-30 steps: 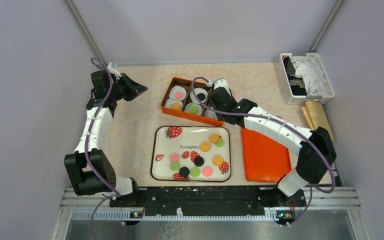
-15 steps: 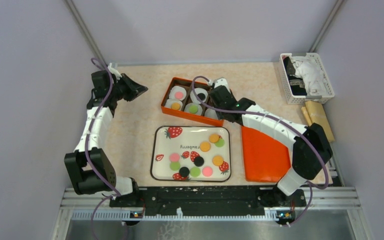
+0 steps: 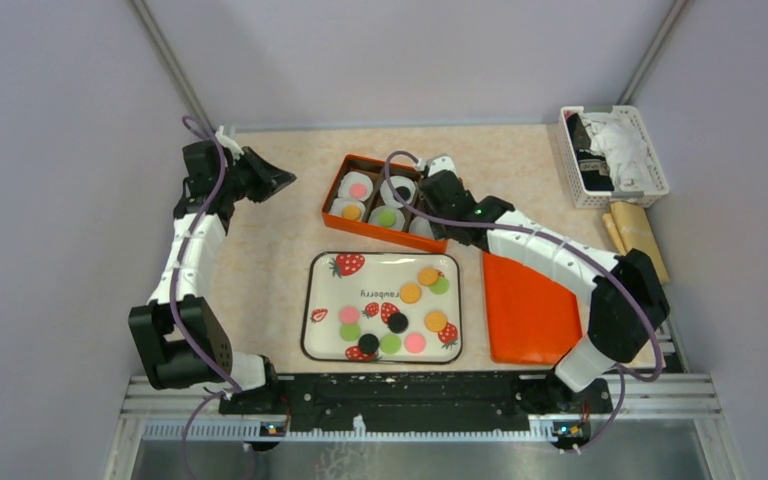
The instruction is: Pack the cookies
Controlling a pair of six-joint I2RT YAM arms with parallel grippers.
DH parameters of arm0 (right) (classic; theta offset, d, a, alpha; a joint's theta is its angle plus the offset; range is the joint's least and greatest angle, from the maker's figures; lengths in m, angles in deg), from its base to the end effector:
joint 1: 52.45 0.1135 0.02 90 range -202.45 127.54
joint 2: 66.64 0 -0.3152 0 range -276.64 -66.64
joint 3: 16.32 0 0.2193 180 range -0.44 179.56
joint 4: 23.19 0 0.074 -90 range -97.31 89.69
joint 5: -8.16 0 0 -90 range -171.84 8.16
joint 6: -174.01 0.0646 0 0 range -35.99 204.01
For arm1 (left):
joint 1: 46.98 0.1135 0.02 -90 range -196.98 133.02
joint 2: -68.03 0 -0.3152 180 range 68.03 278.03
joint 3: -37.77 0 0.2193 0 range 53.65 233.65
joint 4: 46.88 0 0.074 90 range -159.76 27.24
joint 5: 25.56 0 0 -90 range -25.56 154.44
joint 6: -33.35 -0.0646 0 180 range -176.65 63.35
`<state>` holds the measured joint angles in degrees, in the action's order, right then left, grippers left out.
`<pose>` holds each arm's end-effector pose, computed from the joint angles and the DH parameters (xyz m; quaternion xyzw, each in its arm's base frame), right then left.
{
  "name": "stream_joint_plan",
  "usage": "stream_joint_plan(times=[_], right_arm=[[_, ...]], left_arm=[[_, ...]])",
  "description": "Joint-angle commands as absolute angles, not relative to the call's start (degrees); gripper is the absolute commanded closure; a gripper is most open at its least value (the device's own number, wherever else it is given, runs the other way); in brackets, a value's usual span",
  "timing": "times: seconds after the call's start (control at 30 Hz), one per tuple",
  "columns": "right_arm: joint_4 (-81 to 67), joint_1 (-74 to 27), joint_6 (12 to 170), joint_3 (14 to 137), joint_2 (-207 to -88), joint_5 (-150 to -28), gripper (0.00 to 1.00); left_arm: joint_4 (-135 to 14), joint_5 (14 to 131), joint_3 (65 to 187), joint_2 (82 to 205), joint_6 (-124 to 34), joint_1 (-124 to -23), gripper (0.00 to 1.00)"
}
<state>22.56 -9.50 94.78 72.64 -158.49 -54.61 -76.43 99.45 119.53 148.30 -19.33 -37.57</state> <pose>0.2661 0.2073 0.3188 -0.1721 0.8967 -0.0414 0.4057 0.3000 0.0122 0.3702 -0.1822 0.8121 -0.3686 0.4141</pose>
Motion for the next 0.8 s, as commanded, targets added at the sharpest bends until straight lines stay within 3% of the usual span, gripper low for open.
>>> stream_joint_plan(times=[0.0,0.4,0.77], right_arm=[[22.99,-7.17,96.0,72.29,-150.15,-57.46,0.58],[40.0,18.65,103.85,69.33,-141.95,-54.88,0.58],[44.12,22.03,116.87,57.98,-135.22,-56.41,0.57]], left_arm=[[-74.35,99.91,120.07,147.51,-20.11,-37.2,0.83],[-74.58,100.34,119.89,147.73,-19.46,-37.31,0.84],[-74.71,100.83,119.82,147.19,-19.15,-37.37,0.83]])
